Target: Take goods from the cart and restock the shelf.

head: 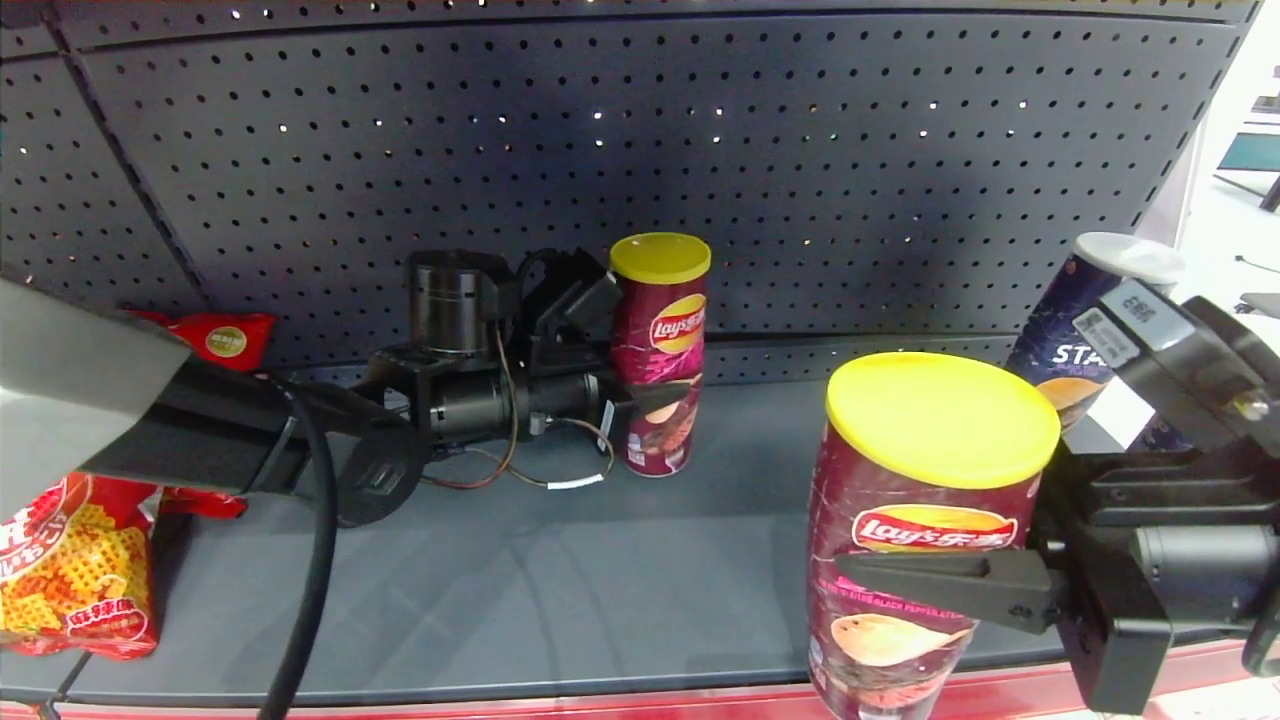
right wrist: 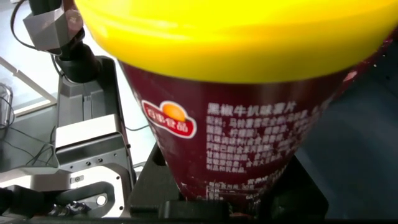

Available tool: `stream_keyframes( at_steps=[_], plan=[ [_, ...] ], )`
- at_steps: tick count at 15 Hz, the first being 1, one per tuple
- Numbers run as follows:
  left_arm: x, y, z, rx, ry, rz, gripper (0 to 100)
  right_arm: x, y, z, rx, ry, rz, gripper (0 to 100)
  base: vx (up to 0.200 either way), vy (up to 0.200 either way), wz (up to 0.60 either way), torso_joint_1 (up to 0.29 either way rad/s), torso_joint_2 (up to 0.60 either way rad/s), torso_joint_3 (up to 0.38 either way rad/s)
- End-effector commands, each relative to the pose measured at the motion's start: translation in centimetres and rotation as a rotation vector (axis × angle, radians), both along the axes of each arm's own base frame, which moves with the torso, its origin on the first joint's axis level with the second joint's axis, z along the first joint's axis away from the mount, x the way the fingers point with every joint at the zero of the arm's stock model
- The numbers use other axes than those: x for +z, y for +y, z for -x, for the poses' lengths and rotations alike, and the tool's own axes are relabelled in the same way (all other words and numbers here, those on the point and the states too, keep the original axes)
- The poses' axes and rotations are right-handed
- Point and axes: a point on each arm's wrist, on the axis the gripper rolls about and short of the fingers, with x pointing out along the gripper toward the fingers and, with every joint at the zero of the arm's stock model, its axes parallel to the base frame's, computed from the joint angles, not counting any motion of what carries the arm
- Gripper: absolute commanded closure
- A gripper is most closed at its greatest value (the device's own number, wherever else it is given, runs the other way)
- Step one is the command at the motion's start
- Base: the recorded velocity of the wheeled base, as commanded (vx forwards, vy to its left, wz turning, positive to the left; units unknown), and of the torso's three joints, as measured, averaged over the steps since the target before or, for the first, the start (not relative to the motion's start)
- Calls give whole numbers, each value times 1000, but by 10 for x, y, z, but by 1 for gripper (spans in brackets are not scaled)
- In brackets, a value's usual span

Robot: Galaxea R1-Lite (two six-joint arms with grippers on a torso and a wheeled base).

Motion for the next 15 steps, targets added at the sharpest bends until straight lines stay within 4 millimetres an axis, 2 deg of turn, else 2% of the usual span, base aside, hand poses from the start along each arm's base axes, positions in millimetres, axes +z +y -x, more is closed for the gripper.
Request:
stream_keyframes(
  at_steps=[1, 4, 5, 6, 11, 15],
  plan=[
    [14, 8, 38, -38, -5, 3, 100, -1, 2, -2, 0, 4, -1, 100, 0, 0, 0, 0, 0, 0],
    [17, 18, 83, -84, 9, -7, 100, -2, 3, -3, -3, 10, 2, 100, 0, 0, 0, 0, 0, 0],
    [19, 19, 87, -90, 5, -6, 100, -3, 3, -3, -3, 11, 3, 100, 0, 0, 0, 0, 0, 0],
    [22, 21, 100, -107, -2, -1, 100, -3, 3, -4, -4, 12, 4, 100, 0, 0, 0, 0, 0, 0],
    [11, 35, 124, -114, 32, -29, 100, -2, 3, -4, -6, 8, 2, 100, 0, 0, 0, 0, 0, 0],
    [-2, 38, 129, -102, 73, -62, 100, -1, 3, -4, -8, 6, 0, 100, 0, 0, 0, 0, 0, 0]
  ],
)
